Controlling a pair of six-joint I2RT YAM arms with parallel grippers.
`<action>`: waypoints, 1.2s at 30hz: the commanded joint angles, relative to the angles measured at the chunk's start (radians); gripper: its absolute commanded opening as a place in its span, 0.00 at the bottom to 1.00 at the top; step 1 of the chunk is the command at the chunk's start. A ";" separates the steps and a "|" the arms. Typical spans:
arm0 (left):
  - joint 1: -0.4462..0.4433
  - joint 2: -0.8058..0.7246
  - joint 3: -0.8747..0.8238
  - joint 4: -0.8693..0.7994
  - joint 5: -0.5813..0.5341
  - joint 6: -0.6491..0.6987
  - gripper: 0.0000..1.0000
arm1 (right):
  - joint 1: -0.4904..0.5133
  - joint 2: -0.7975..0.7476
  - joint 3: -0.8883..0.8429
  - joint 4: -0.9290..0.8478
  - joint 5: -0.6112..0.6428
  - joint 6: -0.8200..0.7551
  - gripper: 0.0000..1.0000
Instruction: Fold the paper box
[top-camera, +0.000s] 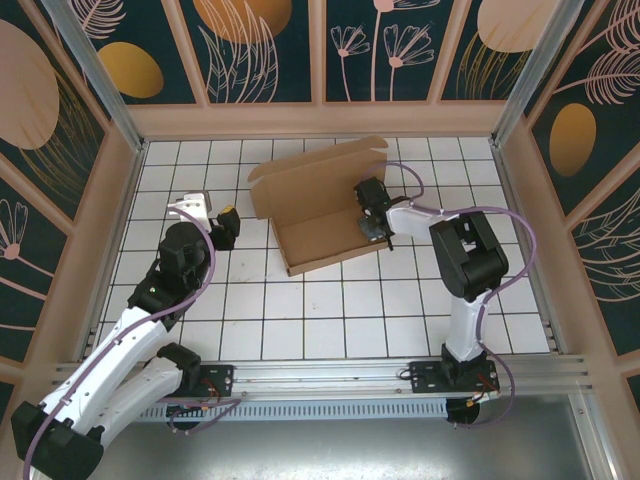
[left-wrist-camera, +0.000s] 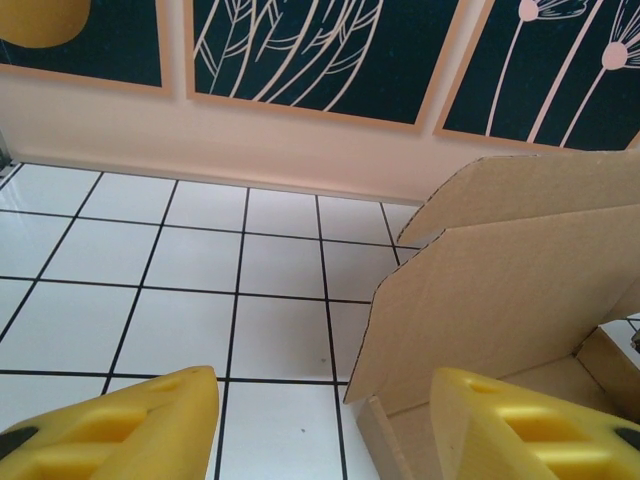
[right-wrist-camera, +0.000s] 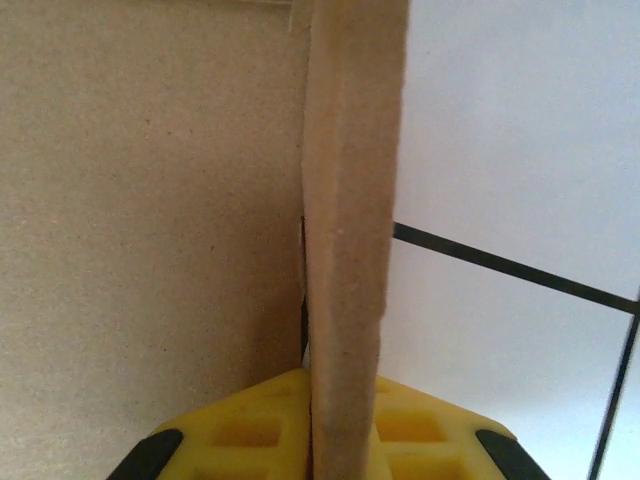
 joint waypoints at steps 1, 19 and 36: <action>0.001 -0.012 -0.012 0.032 -0.023 0.014 0.58 | 0.011 0.033 -0.010 -0.063 0.147 -0.023 0.12; -0.003 0.015 -0.025 0.028 -0.061 0.010 0.66 | -0.002 -0.385 -0.110 0.198 -0.091 0.152 0.48; -0.069 0.015 -0.069 0.092 -0.087 0.072 0.73 | -0.031 -0.594 -0.370 0.481 -0.406 0.285 0.52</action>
